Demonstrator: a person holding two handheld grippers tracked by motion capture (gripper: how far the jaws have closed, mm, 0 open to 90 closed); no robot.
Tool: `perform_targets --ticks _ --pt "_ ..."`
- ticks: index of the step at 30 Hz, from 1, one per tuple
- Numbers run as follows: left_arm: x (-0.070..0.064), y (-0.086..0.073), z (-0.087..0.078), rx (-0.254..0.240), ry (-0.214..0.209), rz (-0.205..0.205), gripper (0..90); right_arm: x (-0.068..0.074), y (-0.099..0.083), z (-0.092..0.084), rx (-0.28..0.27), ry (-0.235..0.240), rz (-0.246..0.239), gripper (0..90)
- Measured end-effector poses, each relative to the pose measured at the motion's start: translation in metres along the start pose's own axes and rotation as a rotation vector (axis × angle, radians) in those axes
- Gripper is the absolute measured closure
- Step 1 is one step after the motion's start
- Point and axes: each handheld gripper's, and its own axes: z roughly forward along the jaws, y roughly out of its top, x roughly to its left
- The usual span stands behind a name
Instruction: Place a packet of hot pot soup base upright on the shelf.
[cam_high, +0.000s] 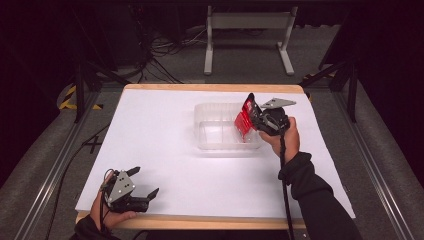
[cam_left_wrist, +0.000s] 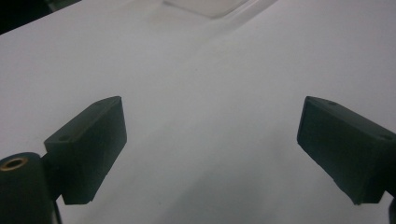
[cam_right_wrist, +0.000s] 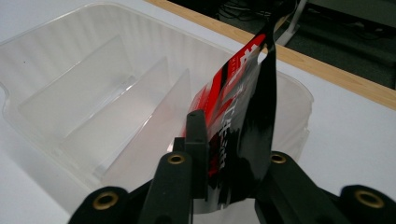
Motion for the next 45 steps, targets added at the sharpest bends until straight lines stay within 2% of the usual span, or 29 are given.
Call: perform_targets --ticks 9,12,16,20,30,36,42,45 --pt "0.000 0.000 0.001 0.002 0.000 0.001 8.9 -0.003 0.001 -0.018 0.005 0.011 -0.020 73.9" --pt "-0.001 0.001 0.000 -0.006 0.002 -0.002 9.0 -0.004 0.001 -0.024 -0.002 0.014 -0.041 78.5" --pt "-0.001 0.000 0.000 -0.002 0.004 -0.005 9.0 -0.003 -0.001 -0.028 -0.005 0.024 -0.043 78.1" --pt "0.000 0.001 0.001 -0.001 0.000 -0.004 9.0 -0.004 -0.002 -0.032 -0.013 0.027 -0.033 70.8" --pt "0.000 0.000 0.001 0.001 0.003 -0.008 9.0 -0.006 -0.004 -0.040 -0.017 0.045 -0.029 68.0" --pt "0.001 0.001 0.000 -0.005 0.004 -0.021 9.0 -0.008 -0.007 -0.048 -0.009 0.037 -0.060 67.0" --pt "0.001 0.000 0.000 0.002 0.002 -0.013 9.0 -0.009 -0.010 -0.063 -0.031 0.033 -0.082 65.6" --pt "0.001 0.001 0.001 0.006 0.001 -0.010 9.0 -0.008 -0.012 -0.068 -0.027 0.024 -0.113 65.6"
